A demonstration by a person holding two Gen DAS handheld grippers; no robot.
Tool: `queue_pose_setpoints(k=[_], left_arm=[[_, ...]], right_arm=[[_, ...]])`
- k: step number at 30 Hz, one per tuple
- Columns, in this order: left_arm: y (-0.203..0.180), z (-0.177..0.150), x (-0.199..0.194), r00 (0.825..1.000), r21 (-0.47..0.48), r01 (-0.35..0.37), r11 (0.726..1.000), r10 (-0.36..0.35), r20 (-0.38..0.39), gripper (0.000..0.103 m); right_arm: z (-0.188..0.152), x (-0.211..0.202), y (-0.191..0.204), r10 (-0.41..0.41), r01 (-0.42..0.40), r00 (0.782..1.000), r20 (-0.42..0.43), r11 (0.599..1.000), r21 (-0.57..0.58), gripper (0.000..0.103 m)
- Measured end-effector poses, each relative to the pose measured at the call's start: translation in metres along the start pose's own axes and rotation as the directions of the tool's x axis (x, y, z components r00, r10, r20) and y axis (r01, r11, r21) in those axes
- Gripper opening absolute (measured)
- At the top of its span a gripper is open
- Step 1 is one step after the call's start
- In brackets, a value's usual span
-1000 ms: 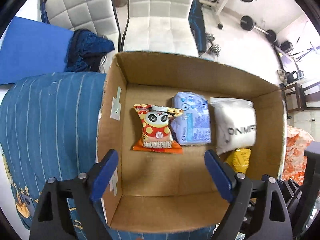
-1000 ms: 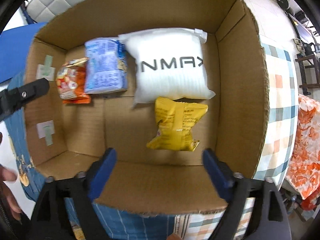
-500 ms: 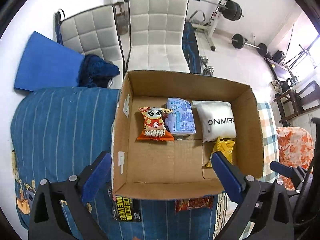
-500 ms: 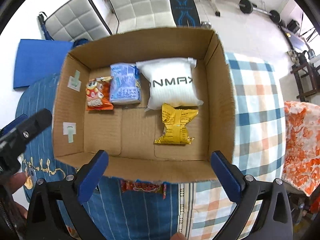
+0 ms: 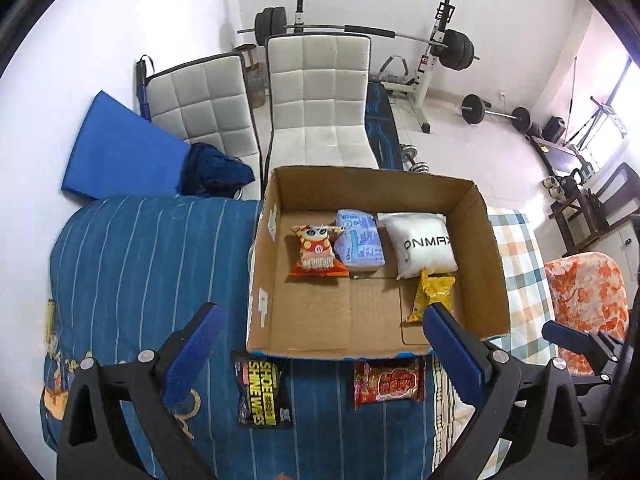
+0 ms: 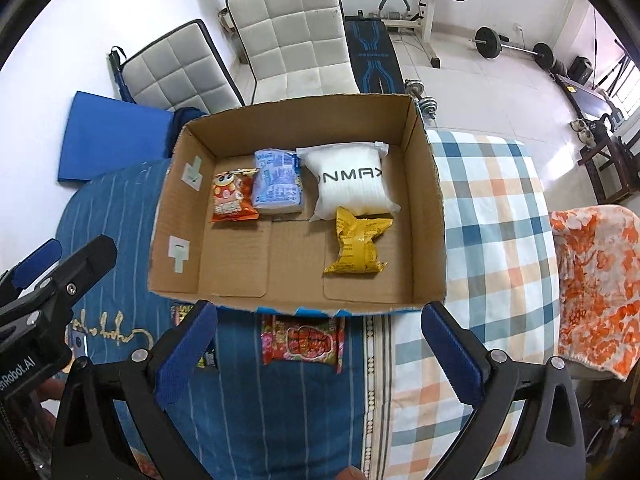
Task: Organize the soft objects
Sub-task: 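Grasp the black shoe-wipes pack with the left tool while the right tool grasps the red candy bag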
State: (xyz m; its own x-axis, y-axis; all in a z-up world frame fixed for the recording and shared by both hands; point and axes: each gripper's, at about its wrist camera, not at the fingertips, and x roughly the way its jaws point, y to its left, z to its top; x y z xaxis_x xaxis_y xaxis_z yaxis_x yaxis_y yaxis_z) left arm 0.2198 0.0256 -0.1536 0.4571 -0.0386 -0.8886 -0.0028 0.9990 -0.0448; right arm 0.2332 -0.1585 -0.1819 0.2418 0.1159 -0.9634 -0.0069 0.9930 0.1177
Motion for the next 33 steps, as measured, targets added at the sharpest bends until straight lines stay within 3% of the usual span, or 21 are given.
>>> queue_pose_setpoints(k=[4,7,10,16,19,21,23,26,28,31,32,33], left_arm=[[0.008,-0.012,0.007,0.999,-0.019,-0.019,1.000,0.019,-0.032,0.103],[0.025,-0.031,0.025,0.995,-0.060,-0.019,0.998,0.013,-0.099,0.103],[0.047,-0.053,0.043,0.987,-0.117,-0.016,0.993,-0.003,-0.161,0.103],[0.096,-0.097,0.076,0.964,-0.220,-0.077,0.973,0.016,-0.267,0.103],[0.112,-0.116,0.088,0.951,-0.251,-0.105,0.962,0.024,-0.307,0.103],[0.120,-0.128,0.095,0.943,-0.272,-0.116,0.955,0.020,-0.332,0.103],[0.124,-0.135,0.102,0.938,-0.281,-0.121,0.952,0.016,-0.347,0.103],[0.125,-0.143,0.110,0.929,-0.280,-0.131,0.951,0.020,-0.369,0.103],[0.124,-0.147,0.115,0.925,-0.279,-0.131,0.951,0.016,-0.379,0.103],[0.121,-0.154,0.119,0.922,-0.272,-0.126,0.954,0.011,-0.388,0.103],[0.119,-0.155,0.120,0.921,-0.269,-0.122,0.955,0.008,-0.390,0.103],[0.116,-0.158,0.121,0.920,-0.267,-0.118,0.956,0.004,-0.392,0.103]], right_arm=[[-0.013,-0.006,-0.004,0.051,-0.052,0.998,0.030,0.998,0.044,0.103],[-0.027,0.003,-0.010,0.057,-0.057,0.998,0.012,0.996,0.066,0.103],[-0.045,0.031,-0.013,0.059,-0.054,0.996,-0.073,0.996,0.072,0.103],[-0.076,0.103,-0.014,0.063,-0.060,0.975,-0.214,0.998,0.024,0.103],[-0.082,0.140,-0.027,0.074,-0.056,0.962,-0.264,0.996,0.075,0.102],[-0.086,0.162,-0.037,0.102,-0.064,0.953,-0.285,0.988,0.139,0.093],[-0.092,0.181,-0.044,0.149,-0.088,0.943,-0.299,0.974,0.207,0.063],[-0.101,0.203,-0.046,0.173,-0.088,0.930,-0.324,0.961,0.261,0.037],[-0.106,0.203,-0.043,0.193,-0.112,0.934,-0.301,0.957,0.267,0.027],[-0.113,0.196,-0.042,0.158,-0.077,0.944,-0.291,0.959,0.272,0.012],[-0.117,0.192,-0.044,0.150,-0.068,0.948,-0.282,0.957,0.281,0.002],[-0.122,0.189,-0.048,0.138,-0.053,0.950,-0.278,0.954,0.294,0.002]])
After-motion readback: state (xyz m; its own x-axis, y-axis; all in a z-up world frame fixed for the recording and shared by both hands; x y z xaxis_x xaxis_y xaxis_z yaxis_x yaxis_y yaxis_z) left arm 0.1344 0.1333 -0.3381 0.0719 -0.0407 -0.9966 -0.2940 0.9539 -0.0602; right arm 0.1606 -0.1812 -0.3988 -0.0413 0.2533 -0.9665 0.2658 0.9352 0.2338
